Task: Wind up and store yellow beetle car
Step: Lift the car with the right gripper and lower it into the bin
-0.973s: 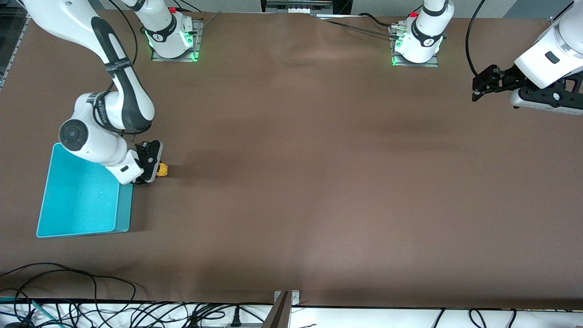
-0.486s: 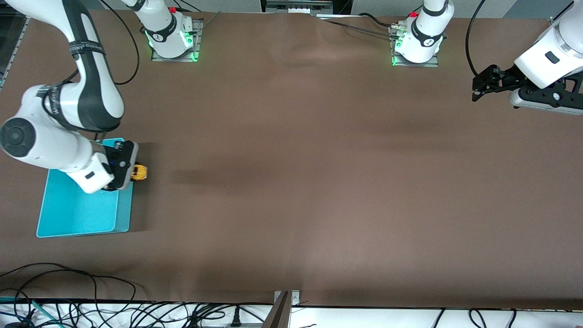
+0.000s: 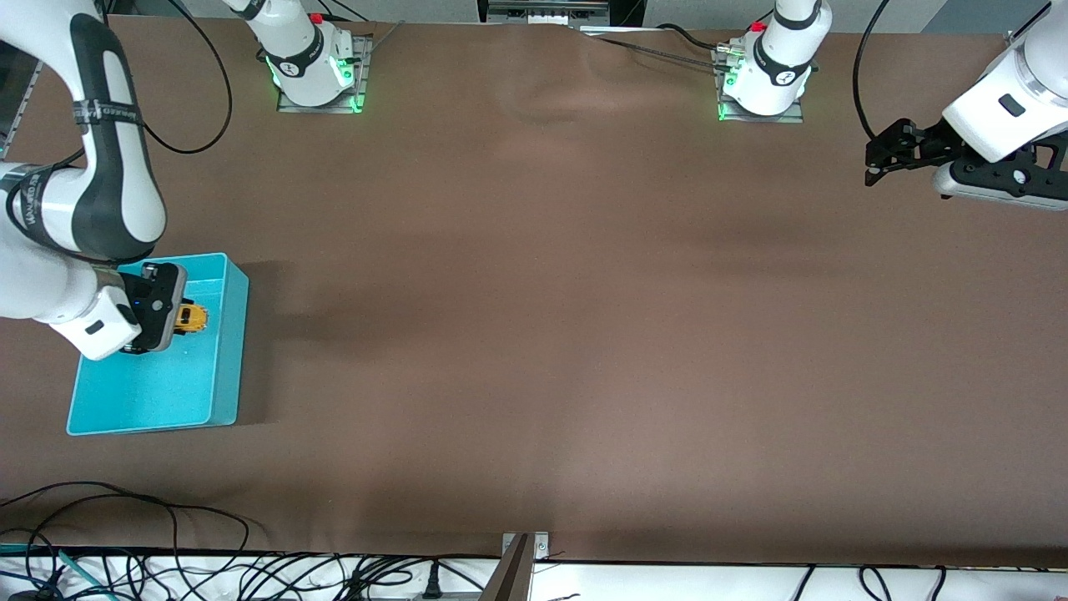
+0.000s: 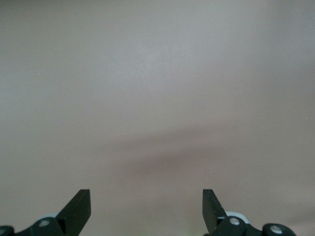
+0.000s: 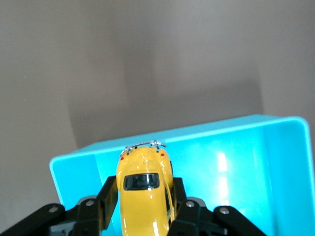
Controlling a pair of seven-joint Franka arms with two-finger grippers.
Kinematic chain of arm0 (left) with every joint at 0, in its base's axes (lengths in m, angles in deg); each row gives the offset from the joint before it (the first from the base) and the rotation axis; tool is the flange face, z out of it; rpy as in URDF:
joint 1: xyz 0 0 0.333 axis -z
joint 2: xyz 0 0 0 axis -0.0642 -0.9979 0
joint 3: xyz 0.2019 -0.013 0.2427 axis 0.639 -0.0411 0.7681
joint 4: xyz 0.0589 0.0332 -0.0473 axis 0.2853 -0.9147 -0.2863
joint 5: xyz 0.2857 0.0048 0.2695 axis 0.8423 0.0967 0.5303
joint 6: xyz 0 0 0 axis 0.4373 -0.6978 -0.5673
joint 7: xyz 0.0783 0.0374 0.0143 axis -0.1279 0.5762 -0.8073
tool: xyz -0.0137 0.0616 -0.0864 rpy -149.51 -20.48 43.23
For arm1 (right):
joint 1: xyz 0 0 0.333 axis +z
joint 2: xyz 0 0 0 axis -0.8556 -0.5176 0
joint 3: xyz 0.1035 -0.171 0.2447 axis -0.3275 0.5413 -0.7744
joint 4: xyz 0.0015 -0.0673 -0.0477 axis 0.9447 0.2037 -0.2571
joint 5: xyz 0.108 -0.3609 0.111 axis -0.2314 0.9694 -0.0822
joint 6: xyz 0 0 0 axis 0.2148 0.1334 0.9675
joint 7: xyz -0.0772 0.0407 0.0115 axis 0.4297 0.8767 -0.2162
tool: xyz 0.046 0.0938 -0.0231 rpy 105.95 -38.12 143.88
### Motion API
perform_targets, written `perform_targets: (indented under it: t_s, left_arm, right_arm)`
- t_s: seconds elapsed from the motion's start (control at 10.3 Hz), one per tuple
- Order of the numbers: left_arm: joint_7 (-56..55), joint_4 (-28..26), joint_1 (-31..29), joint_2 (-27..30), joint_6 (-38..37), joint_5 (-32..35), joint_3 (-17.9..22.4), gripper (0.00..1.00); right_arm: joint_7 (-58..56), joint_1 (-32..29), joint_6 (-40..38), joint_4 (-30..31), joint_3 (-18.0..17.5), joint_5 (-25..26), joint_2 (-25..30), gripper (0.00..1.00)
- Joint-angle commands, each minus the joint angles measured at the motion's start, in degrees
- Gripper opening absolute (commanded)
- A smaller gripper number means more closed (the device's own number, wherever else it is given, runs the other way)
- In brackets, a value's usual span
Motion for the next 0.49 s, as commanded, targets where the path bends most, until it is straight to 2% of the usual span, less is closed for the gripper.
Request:
perform_targets:
  t_s: [0.0, 0.19, 0.39]
  left_arm:
    - [0.12, 1.6, -0.07, -0.67, -1.14, 1.11, -0.26, 1.0]
    - [-0.15, 1.6, 0.02, -0.58, -1.14, 1.11, -0.26, 1.0]
    - [-0.15, 1.69, -0.07, -0.58, -1.14, 1.02, -0.26, 1.0]
  right_arm:
    - [-6.87, -3.02, 2.91, -1.41, -0.28, -1.86, -3.57, 0.0]
    - [-12.76, -5.14, 4.67, -1.58, -0.28, -7.21, -6.56, 0.0]
    - [-13.4, -5.14, 5.64, -1.67, -0.28, -7.41, -8.06, 0.0]
